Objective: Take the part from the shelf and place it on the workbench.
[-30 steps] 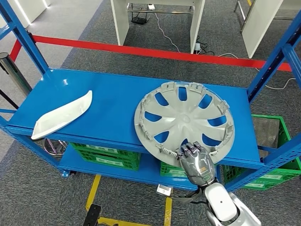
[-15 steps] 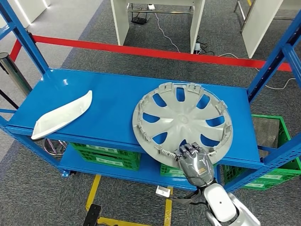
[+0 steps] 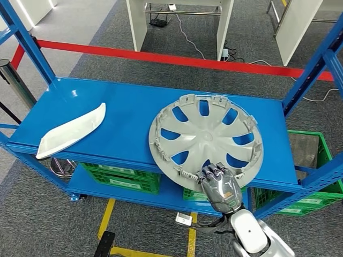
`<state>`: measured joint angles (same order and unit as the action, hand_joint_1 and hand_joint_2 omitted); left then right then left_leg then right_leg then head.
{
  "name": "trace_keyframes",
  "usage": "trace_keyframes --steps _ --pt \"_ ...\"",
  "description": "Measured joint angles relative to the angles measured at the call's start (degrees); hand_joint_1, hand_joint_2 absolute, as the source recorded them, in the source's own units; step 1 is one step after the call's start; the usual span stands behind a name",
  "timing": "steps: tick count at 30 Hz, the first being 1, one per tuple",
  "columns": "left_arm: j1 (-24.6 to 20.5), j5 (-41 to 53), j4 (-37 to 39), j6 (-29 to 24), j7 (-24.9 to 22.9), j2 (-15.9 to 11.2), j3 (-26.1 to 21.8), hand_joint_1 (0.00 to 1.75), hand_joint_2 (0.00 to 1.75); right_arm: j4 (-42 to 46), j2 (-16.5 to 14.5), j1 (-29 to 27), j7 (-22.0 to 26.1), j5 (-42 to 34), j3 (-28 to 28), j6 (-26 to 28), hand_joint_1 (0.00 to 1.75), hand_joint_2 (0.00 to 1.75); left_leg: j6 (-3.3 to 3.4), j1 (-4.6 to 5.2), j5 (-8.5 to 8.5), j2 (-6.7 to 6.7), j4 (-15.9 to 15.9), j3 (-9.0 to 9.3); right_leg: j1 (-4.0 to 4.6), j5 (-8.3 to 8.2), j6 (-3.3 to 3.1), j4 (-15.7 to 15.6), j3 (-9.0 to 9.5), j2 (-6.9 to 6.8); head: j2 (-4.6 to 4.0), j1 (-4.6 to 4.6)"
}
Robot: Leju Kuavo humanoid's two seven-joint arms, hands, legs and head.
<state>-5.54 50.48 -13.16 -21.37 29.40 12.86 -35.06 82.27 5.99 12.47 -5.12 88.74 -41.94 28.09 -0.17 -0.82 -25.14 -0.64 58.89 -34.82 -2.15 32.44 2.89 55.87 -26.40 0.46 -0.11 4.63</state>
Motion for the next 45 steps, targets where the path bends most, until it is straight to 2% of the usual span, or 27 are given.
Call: trace_keyframes --steps 2,4,6,8,9,10,11,13,15,17,18,20,22,23,24,26,28,30,32,34,37,38,39,40,42,44,45 --pt "-0.1 0.0 0.0 0.0 -0.2 0.1 0.0 0.0 1.75 0.0 -0.2 0.0 -0.1 -0.1 -0.1 0.0 1.54 1.75 0.49 -0.15 0.46 0.15 -0.8 0.25 -0.04 0.28 0.32 0.1 0.17 0.0 0.0 -0.02" --pt "-0.3 0.0 0.0 -0.1 -0.2 0.2 0.0 0.0 1.75 0.0 -0.3 0.2 -0.1 -0.3 -0.2 0.0 1.54 1.75 1.0 -0.45 1.03 0.39 -1.9 0.56 0.01 2.4 0.42 3.1 -1.32 -0.08 0.0 -0.2" --pt "-0.4 0.2 0.0 -0.1 -0.2 0.3 0.0 0.0 1.75 0.0 -0.3 0.3 -0.2 -0.3 -0.2 0.1 1.54 1.75 1.17 -0.47 1.26 0.51 -2.1 0.46 0.03 5.81 0.54 10.9 -5.32 -0.15 0.0 -0.33" --pt "-0.4 0.3 0.0 -0.1 -0.2 0.4 0.0 0.0 1.75 -0.1 -0.3 0.3 -0.2 -0.4 -0.3 0.1 1.54 1.75 1.03 -0.48 1.36 0.54 -2.1 0.33 -0.02 6.72 0.76 16.9 -8.71 -0.18 0.0 -0.32" --pt "-0.4 0.3 0.0 -0.1 -0.2 0.4 0.0 0.0 1.75 -0.1 -0.3 0.3 -0.2 -0.5 -0.3 0.1 1.54 1.75 0.91 -0.55 1.41 0.54 -2.1 0.31 -0.07 5.51 0.85 16.9 -9.03 -0.21 0.0 -0.33" --pt "-0.4 0.3 0.0 0.0 -0.2 0.4 0.0 0.0 1.75 -0.2 -0.3 0.3 -0.2 -0.5 -0.4 0.1 1.54 1.75 0.68 -0.71 1.46 0.51 -2.0 0.29 -0.17 3.2 0.97 14.4 -8.18 -0.28 0.0 -0.33" --pt "-0.4 0.3 0.0 0.0 -0.2 0.5 0.0 0.0 1.75 -0.2 -0.3 0.3 -0.2 -0.6 -0.4 0.1 1.54 1.75 0.33 -0.87 1.46 0.48 -1.8 0.21 -0.3 0.91 1.2 10.4 -6.64 -0.39 0.0 -0.34" --pt "-0.5 0.3 0.0 0.0 0.0 0.4 0.0 0.0 1.75 -0.2 -0.3 0.4 -0.2 -0.6 -0.6 0.1 1.54 1.75 -0.7 -0.93 1.6 0.32 -1.2 -0.31 -0.26 -1.8 1.25 4.1 -3.84 -0.38 0.0 -0.53" --pt "-0.5 0.3 0.0 0.0 0.1 0.4 0.0 0.0 1.75 -0.2 -0.3 0.5 -0.2 -0.5 -0.6 0.2 1.54 1.75 -1.68 -0.78 2.09 0.2 -1.0 -0.86 0.02 -1.84 0.4 3.1 -3.61 -0.1 0.0 -0.57" --pt "-0.5 0.2 0.0 -0.1 0.1 0.4 0.0 0.0 1.75 -0.2 -0.3 0.4 -0.3 -0.5 -0.7 0.2 1.54 1.75 -2.38 -0.95 2.26 0.24 -0.9 -1.22 0.12 -2.17 -1.03 3.4 -4.44 -0.03 0.0 -0.43" --pt "-0.5 0.2 0.0 -0.1 0.1 0.4 0.0 0.0 1.75 -0.2 -0.3 0.4 -0.3 -0.5 -0.7 0.2 1.54 1.75 -2.56 -1.05 1.48 0.3 -0.2 -1.6 0.2 -2.46 -1.71 3.4 -4.79 -0.08 0.0 -0.38" --pt "-0.5 0.2 0.0 -0.1 0.2 0.4 0.0 0.0 1.75 -0.2 -0.3 0.4 -0.3 -0.5 -0.7 0.2 1.54 1.75 -2.68 -1.07 -2.62 0.42 4.8 -3.54 0.46 -3.2 -2.99 3.4 -5.7 -0.24 0.0 -0.29" --pt "-0.5 0.1 0.0 0.0 0.2 0.4 0.0 0.0 1.75 -0.3 -0.3 0.4 -0.3 -0.5 -0.7 0.2 1.54 1.75 -2.49 -0.79 -7.19 0.44 12.7 -5.9 1.03 -3.87 -3.72 3.4 -6.67 -0.37 0.0 -0.27" --pt "-0.5 0.0 0.0 0.0 0.2 0.3 0.0 0.0 1.75 -0.3 -0.3 0.3 -0.3 -0.6 -0.7 0.2 1.54 1.75 -2.24 -0.58 -8.2 0.44 15.2 -6.27 1.37 -4.2 -3.96 3.4 -7.11 -0.42 0.0 -0.28" --pt "-0.5 0.0 0.0 0.0 0.2 0.3 0.0 0.0 1.75 -0.3 -0.3 0.3 -0.4 -0.6 -0.7 0.2 1.54 1.75 -1.8 -0.3 -8.08 0.44 15.5 -5.63 1.72 -4.52 -4.13 3.4 -7.52 -0.43 0.0 -0.28" --pt "-0.5 -0.1 0.0 0.0 0.3 0.4 0.0 0.0 1.75 -0.4 -0.3 0.3 -0.4 -0.6 -0.7 0.2 1.54 1.75 -0.31 0.49 -5.62 0.4 10.1 -1.52 2.43 -5.09 -4.37 3.4 -8.13 -0.38 0.0 -0.28" --pt "-0.6 -0.1 0.0 0.0 0.4 0.3 0.0 0.0 1.75 -0.4 -0.4 0.4 -0.4 -0.6 -0.7 0.2 1.54 1.75 1.58 1.27 -4.17 0.44 2.6 3.09 2.8 -5.6 -4.26 3.4 -8.51 -0.41 0.0 -0.46" --pt "-0.7 -0.1 0.0 0.0 0.6 0.3 0.0 0.0 1.75 -0.4 -0.4 0.4 -0.4 -0.6 -0.7 0.2 1.54 1.75 2.42 1.82 -4.02 0.47 -0.7 4.71 2.59 -6.21 -3.7 3.1 -8.73 -0.55 0.0 -0.5" --pt "-0.7 -0.1 0.0 0.0 0.6 0.5 0.0 0.0 1.75 -0.4 -0.5 0.4 -0.3 -0.6 -0.8 0.2 1.54 1.75 2.27 1.86 -3.04 0.51 -1.8 4.71 2.39 -6.64 -3.03 2.9 -8.92 -0.59 0.0 -0.39" --pt "-0.8 -0.1 0.0 0.0 0.6 0.5 -0.1 0.0 1.75 -0.5 -0.5 0.5 -0.3 -0.6 -0.8 0.2 1.54 1.75 2.24 1.46 -1.92 0.66 -3.1 4.68 2.43 -5.2 -2.31 4.4 -9.94 -0.5 0.0 -0.53" --pt "-0.8 -0.1 0.0 0.1 0.6 0.6 -0.1 0.0 1.75 -0.5 -0.5 0.5 -0.3 -0.6 -0.9 0.2 1.54 1.75 2.33 1.14 -0.83 0.81 -3.6 3.69 1.99 0.51 -1.12 14.1 -13.83 -0.43 0.0 -0.7" --pt "-0.8 -0.1 0.0 0.1 0.6 0.7 -0.1 0.0 1.75 -0.6 -0.5 0.5 -0.3 -0.6 -0.9 0.2 1.54 1.75 2.21 1.06 -0.6 0.84 -3.5 3.3 1.73 1.59 -0.77 16.9 -14.76 -0.45 0.0 -0.7" --pt "-0.7 -0.1 0.0 0.1 0.6 0.7 -0.1 0.0 1.75 -0.7 -0.5 0.4 -0.3 -0.6 -1.0 0.2 1.54 1.75 2.05 0.95 -0.41 0.86 -3.4 2.96 1.48 1.59 -0.45 17.8 -14.66 -0.49 0.0 -0.68" --pt "-0.7 -0.1 0.0 0.2 0.6 0.7 -0.2 0.0 1.75 -0.7 -0.5 0.4 -0.3 -0.6 -1.0 0.2 1.54 1.75 1.88 0.8 -0.27 0.87 -3.2 2.66 1.22 0.63 -0.15 16.4 -13.47 -0.52 0.0 -0.69" --pt "-0.7 -0.1 0.0 0.2 0.6 0.7 -0.3 0.0 1.75 -0.8 -0.5 0.4 -0.3 -0.6 -1.0 0.2 1.54 1.75 1.42 0.48 -0.23 0.84 -2.6 2.19 0.86 -2.29 0.28 8.7 -8.65 -0.57 0.0 -0.71" --pt "-0.8 -0.1 0.0 0.4 0.7 0.8 -0.3 0.0 1.75 -0.8 -0.5 0.5 -0.3 -0.6 -1.0 0.2 1.54 1.75 0.71 0.49 -0.18 0.82 -1.8 1.51 0.88 -3.35 -0.12 2.9 -5.37 -0.47 0.0 -0.75" --pt "-0.8 -0.2 0.0 0.5 0.7 0.8 -0.4 0.0 1.75 -0.8 -0.5 0.6 -0.3 -0.6 -1.0 0.2 1.54 1.75 0.32 0.56 -0.03 0.81 -1.7 1.18 1.02 -3.12 -0.58 2.2 -5.07 -0.4 0.0 -0.74"
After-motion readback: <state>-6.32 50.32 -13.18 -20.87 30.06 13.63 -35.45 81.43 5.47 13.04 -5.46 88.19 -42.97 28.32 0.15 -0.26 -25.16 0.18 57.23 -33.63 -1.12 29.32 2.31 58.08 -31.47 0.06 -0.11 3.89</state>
